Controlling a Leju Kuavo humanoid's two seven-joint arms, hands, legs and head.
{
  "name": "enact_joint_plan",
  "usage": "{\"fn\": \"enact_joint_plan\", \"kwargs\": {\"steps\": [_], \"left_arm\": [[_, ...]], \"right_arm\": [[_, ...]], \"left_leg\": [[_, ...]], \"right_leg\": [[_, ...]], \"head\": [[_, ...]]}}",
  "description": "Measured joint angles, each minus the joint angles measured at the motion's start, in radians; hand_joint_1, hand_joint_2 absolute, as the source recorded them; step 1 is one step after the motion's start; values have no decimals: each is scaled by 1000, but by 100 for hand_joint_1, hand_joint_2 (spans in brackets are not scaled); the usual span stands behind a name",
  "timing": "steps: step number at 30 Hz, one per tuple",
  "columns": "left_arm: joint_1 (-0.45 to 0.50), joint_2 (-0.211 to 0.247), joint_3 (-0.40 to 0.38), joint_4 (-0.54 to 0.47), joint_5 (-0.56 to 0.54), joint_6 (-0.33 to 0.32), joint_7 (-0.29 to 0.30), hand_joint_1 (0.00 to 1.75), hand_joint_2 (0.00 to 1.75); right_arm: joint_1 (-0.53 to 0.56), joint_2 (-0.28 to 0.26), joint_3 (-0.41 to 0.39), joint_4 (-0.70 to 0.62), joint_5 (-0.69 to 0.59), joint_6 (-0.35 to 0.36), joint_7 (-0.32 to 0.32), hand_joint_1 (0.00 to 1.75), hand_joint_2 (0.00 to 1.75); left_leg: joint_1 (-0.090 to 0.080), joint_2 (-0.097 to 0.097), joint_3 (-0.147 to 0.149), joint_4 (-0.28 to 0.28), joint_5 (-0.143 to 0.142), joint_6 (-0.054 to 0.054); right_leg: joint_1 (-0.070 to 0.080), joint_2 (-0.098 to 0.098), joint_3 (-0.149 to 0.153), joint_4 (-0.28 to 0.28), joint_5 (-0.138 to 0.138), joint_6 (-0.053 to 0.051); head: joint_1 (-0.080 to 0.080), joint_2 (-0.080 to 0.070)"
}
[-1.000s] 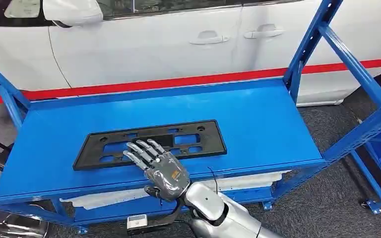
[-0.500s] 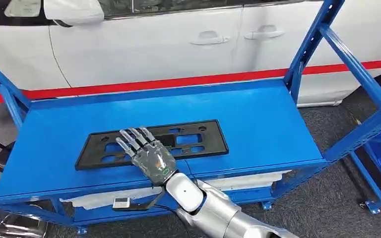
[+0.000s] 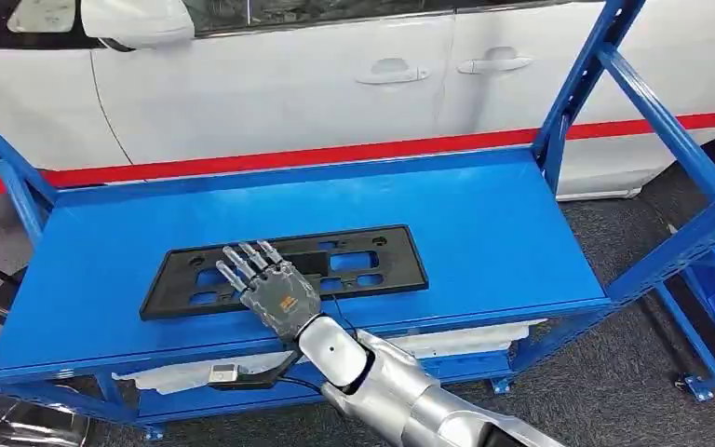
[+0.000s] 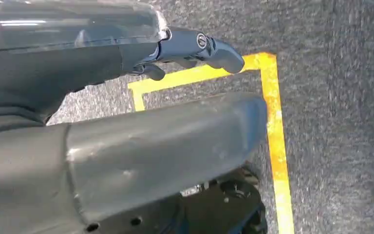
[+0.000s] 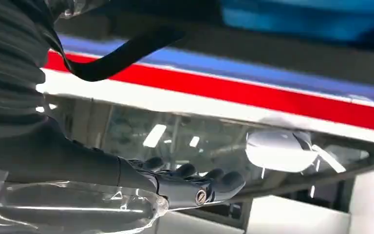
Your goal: Take the parts from the cabinet and place them on the table.
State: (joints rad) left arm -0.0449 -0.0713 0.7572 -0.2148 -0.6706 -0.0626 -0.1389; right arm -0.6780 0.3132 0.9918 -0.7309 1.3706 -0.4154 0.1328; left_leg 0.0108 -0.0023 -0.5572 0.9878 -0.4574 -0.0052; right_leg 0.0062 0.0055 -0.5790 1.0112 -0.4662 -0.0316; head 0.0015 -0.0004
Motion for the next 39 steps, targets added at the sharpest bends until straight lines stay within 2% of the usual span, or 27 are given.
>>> {"fn": "enact_joint_plan", "kwargs": {"steps": [1,2,5,6,7,8,10,11,14,15,16,17,18,20,21,22,24,26,27,30,32,33,35,36,37,38,39], "left_arm": [[0,0,0,0,0,0,0,0,0],[0,1,0,0,0,0,0,0,0],[1,0,0,0,0,0,0,0,0],[2,0,0,0,0,0,-1,0,0],[3,0,0,0,-2,0,-3,0,0],[3,1,0,0,-3,0,-3,0,0],[1,3,0,0,-8,0,-7,0,0],[1,3,0,0,-11,0,-9,0,0],[-1,4,0,1,-15,0,-11,0,0],[1,4,0,1,-18,0,-12,0,0],[1,4,0,1,-20,0,-14,0,0],[0,4,0,1,-20,-1,-16,0,0],[-2,4,0,1,-21,-1,-19,0,0],[-2,5,0,1,-22,-5,-23,0,0],[-2,6,0,1,-23,-7,-23,0,0],[-3,8,0,1,-24,-8,-24,0,0],[-3,9,0,1,-24,-12,-29,0,0],[-3,9,0,1,-24,-16,-32,0,0],[-4,9,0,1,-24,-18,-36,0,0],[-5,13,0,1,-31,-22,-49,0,0],[-10,18,0,1,-31,-27,-58,0,0],[-11,18,0,1,-31,-30,-62,0,0],[-13,25,0,1,-31,-32,-64,0,0],[-13,29,0,1,-31,-33,-65,0,0],[-12,31,0,1,-31,-34,-65,0,0],[-12,34,0,1,-31,-35,-66,0,0],[-13,36,0,1,-31,-35,-66,0,0]], "right_arm": [[-1,3,0,2,0,0,0,0,175],[-4,5,0,5,0,0,0,0,175],[-5,13,0,12,0,2,0,0,175],[-5,13,0,18,0,3,1,0,175],[-6,13,0,27,0,3,4,0,175],[-7,13,0,35,2,3,8,0,175],[-14,15,0,55,11,3,16,0,175],[-19,17,2,70,22,3,24,0,175],[-30,22,12,112,54,6,51,0,175],[-31,24,16,124,65,18,63,161,175],[-35,27,21,138,74,38,78,169,175],[-41,27,25,148,77,59,92,175,175],[-48,28,31,157,78,81,105,175,175],[-52,28,42,175,73,118,126,171,175],[-54,28,45,182,68,130,133,171,175],[-57,29,49,187,63,137,138,173,175],[-66,29,57,195,52,150,143,169,175],[-75,29,59,201,47,154,148,168,175],[-81,30,60,206,44,157,153,169,175],[-90,32,63,218,27,176,164,171,175],[-97,35,63,227,11,190,177,169,175],[-105,36,63,237,4,196,183,169,175],[-111,36,63,255,-6,202,190,169,175],[-113,36,63,264,-9,202,192,169,175],[-115,36,63,271,-10,200,191,169,175],[-117,36,63,277,-12,200,191,169,175],[-120,37,63,280,-13,200,191,168,175]], "left_leg": [[3,0,-4,5,-11,-5],[4,0,-11,31,-32,-10],[9,0,-115,261,-144,-25],[10,1,-141,312,-153,-30],[12,1,-142,311,-139,-31],[13,1,-123,266,-104,-32],[16,1,-33,76,-2,-32],[17,1,-6,18,-3,-29],[8,-4,-7,11,-6,-11],[7,-4,-7,10,-5,-4],[17,-3,-2,-2,3,8],[16,-1,-1,-4,5,13],[15,1,-2,-4,5,22],[13,2,-2,-3,5,26],[12,2,-3,-2,4,26],[11,2,-2,-1,4,26],[10,0,1,0,2,25],[10,-3,5,0,-1,21],[2,-3,1,4,-3,15],[8,-3,0,0,-1,-4],[10,-2,-4,13,-18,-15],[9,-1,-25,62,-53,-19],[11,-1,-97,222,-129,-27],[11,-1,-129,289,-151,-29],[11,-1,-144,319,-150,-31],[11,-1,-136,294,-122,-30],[11,-1,-105,227,-77,-28]], "right_leg": [[-11,-3,6,-12,7,-7],[-12,-3,8,-15,9,-12],[-10,-5,5,-14,8,-13],[-10,-5,4,-13,8,-13],[-10,-5,4,-12,8,-13],[-10,-5,5,-11,7,-12],[-13,-2,8,-5,1,-6],[-12,-2,6,-4,-1,-1],[-5,0,-3,0,2,11],[-6,0,-1,-1,3,15],[-2,0,-2,2,-3,22],[-5,-1,-9,25,-25,26],[-6,-1,-33,82,-61,28],[-9,-1,-110,248,-137,31],[-10,-1,-142,311,-155,32],[-11,-1,-150,325,-146,31],[-11,-1,-100,216,-70,25],[-8,-1,-10,30,8,9],[-1,-3,-1,5,-2,8],[2,2,-7,7,0,5],[-10,-2,1,-9,9,-7],[-11,-3,1,-11,10,-12],[-9,-5,0,-10,9,-13],[-8,-6,0,-9,8,-14],[-8,-6,1,-8,7,-15],[-8,-5,2,-7,6,-16],[-8,-4,5,-6,4,-15]], "head": [[-1,0],[0,0],[-1,0],[-1,0],[-1,0],[-1,0],[-1,0],[-1,0],[-1,0],[0,0],[0,0],[0,0],[0,0],[0,0],[0,0],[0,0],[0,0],[0,0],[0,0],[0,0],[0,0],[-1,0],[0,0],[-1,0],[-1,0],[-1,0],[-1,0]]}}
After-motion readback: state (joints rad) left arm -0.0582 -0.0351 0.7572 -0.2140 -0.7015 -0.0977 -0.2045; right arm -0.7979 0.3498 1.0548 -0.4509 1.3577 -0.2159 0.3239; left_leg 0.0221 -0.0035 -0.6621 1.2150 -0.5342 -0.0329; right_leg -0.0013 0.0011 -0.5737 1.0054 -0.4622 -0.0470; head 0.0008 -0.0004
